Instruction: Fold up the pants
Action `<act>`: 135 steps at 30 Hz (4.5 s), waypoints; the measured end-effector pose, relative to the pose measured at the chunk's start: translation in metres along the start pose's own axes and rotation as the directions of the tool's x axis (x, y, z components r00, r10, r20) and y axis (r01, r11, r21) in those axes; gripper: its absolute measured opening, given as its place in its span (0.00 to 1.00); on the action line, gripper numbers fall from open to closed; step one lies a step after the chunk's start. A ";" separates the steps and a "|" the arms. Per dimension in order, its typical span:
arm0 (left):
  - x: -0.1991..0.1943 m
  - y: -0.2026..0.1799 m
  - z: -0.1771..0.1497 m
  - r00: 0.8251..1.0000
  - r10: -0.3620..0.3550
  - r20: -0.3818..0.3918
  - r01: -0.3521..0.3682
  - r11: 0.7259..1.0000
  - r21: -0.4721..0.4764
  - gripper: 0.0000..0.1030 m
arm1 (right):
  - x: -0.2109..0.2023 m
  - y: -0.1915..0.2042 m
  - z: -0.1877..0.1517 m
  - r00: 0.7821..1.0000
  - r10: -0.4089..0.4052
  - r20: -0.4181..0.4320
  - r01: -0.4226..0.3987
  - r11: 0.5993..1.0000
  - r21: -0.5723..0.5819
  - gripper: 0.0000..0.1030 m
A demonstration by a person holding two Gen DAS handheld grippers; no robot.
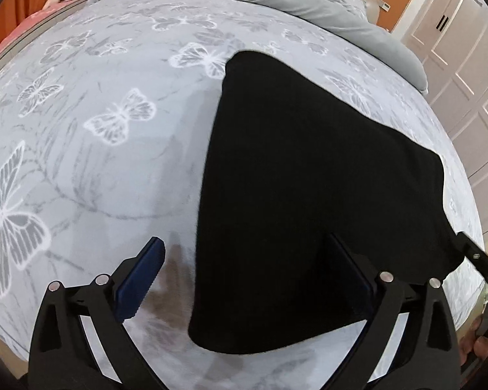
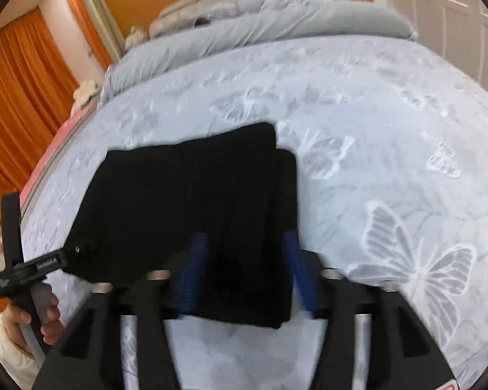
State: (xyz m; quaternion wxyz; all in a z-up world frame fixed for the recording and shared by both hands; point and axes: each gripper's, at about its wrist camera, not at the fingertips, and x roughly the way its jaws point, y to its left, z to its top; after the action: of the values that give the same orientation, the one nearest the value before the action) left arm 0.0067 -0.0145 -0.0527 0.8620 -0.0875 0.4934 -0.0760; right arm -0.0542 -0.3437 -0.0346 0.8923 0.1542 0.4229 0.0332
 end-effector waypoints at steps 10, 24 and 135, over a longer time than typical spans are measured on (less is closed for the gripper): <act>0.005 0.003 -0.003 1.000 -0.009 -0.014 0.008 0.999 -0.035 0.96 | 0.058 -0.022 -0.009 0.972 0.148 -0.180 -0.110 0.973 0.203 0.74; -0.068 0.010 -0.019 0.974 -0.221 -0.044 0.224 0.973 0.057 0.47 | -0.022 0.001 -0.026 0.951 0.285 -0.116 -0.281 0.958 0.055 0.46; -0.034 -0.036 0.120 0.894 0.190 0.406 -0.273 0.949 0.157 0.95 | 0.016 0.053 0.131 0.952 -0.094 0.292 0.095 0.995 0.010 0.84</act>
State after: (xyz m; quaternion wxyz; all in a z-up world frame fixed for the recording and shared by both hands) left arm 0.0920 -0.0327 0.0440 0.9493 0.0504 0.3102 -0.0054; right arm 0.0599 -0.3223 0.0476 0.9459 0.1353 0.2932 -0.0319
